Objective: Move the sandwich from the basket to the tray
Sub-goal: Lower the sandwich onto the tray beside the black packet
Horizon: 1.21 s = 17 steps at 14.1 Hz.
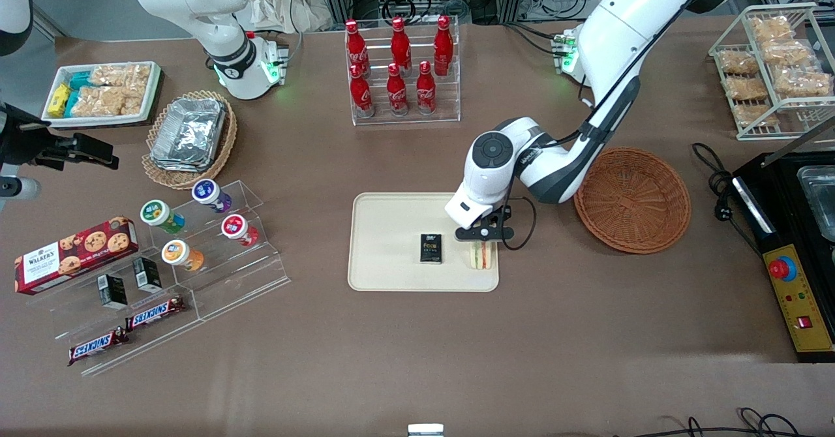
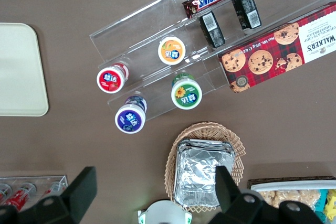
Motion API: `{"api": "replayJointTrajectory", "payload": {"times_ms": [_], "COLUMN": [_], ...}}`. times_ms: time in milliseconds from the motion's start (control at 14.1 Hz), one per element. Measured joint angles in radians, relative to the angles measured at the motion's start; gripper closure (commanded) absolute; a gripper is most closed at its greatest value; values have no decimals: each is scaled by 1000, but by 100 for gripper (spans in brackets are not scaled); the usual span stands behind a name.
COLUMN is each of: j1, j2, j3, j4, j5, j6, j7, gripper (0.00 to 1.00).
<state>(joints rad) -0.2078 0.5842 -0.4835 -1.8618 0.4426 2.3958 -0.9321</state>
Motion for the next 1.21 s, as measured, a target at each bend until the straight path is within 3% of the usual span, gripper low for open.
{"api": "replayJointTrajectory", "payload": {"times_ms": [852,1206], "j1": [10,18], "j2": [-18,-109], "j3": [0,2], "j4": [21,88], "j5": [0,-83], "j6": [-34,-170], "j7": [-17,-12], "gripper": [1,1]}}
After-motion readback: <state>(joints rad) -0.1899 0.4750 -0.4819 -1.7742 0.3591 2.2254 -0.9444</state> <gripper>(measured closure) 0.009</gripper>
